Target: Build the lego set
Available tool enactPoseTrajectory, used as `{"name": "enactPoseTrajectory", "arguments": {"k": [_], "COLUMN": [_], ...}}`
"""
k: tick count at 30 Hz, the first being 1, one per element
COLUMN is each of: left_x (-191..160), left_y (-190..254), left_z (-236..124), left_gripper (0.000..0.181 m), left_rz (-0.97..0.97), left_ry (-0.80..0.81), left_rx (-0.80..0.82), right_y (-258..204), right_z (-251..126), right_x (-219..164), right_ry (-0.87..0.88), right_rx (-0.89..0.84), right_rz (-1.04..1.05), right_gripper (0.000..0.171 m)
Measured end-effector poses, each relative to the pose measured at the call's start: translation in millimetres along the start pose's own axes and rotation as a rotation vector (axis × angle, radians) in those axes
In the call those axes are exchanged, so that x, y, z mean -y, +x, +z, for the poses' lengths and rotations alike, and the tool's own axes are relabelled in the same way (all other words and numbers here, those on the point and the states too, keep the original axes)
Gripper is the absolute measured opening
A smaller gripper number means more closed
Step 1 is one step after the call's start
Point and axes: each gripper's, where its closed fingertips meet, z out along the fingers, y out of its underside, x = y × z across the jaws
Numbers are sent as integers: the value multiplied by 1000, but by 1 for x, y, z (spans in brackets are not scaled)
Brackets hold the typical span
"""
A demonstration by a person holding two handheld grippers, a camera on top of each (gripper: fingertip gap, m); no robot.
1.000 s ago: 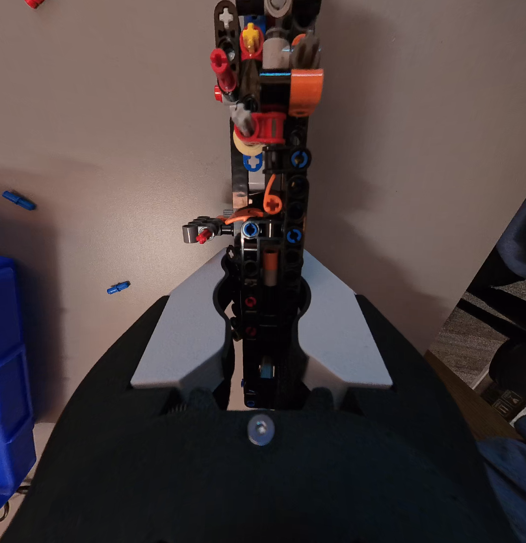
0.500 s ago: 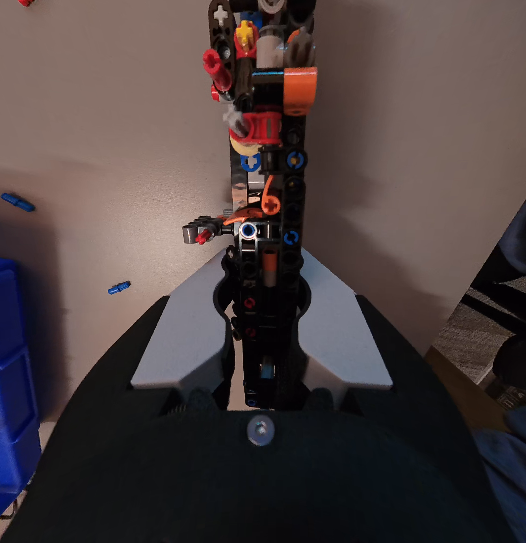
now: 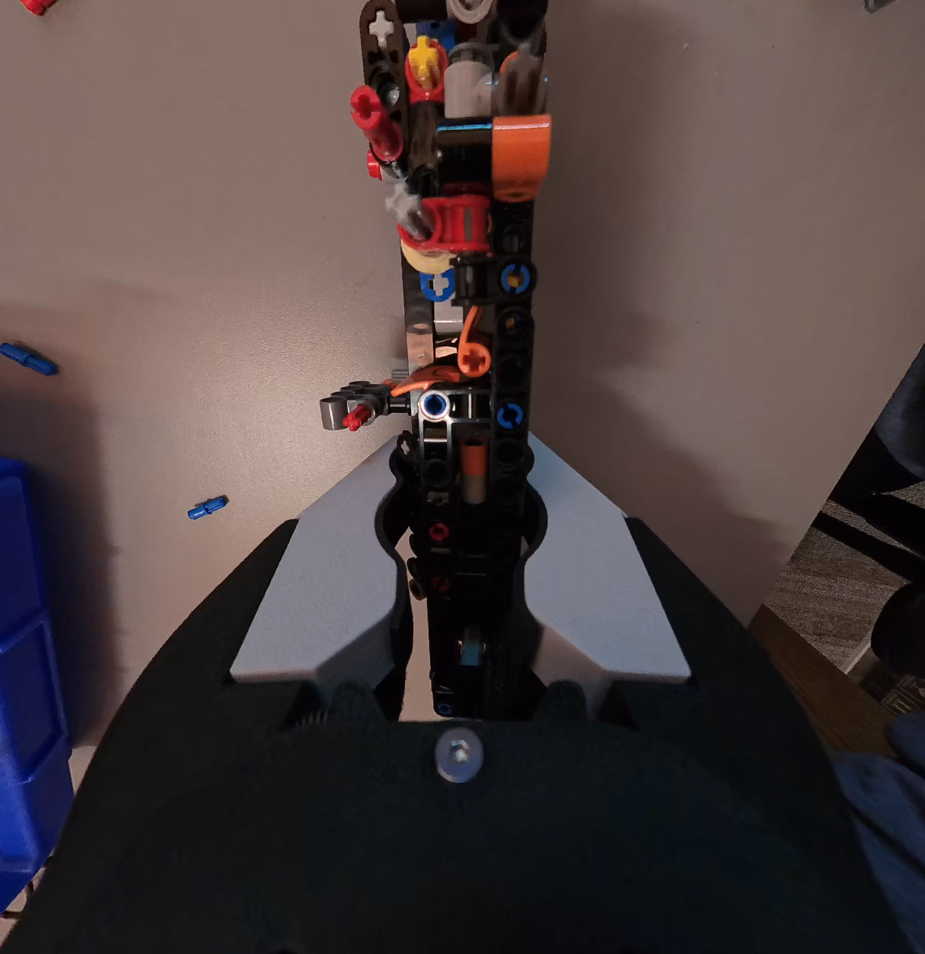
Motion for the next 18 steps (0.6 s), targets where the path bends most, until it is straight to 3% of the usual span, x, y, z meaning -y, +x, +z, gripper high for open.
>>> {"name": "enactPoseTrajectory", "arguments": {"k": [4, 11, 18], "left_x": [-1, -1, -2], "left_y": [0, 1, 2], "left_z": [0, 0, 0], "left_gripper": [36, 36, 36], "left_rz": [-1, -1, -1], "left_ry": [-9, -9, -23], "left_rx": [2, -12, -5], "right_y": [11, -2, 0], "right_z": [0, 0, 7], "right_x": [-1, 1, 7], "right_ry": [-40, -30, -51], "right_rx": [13, -7, -20], "right_rz": [-5, 57, 138], "right_gripper": [34, 37, 26]}}
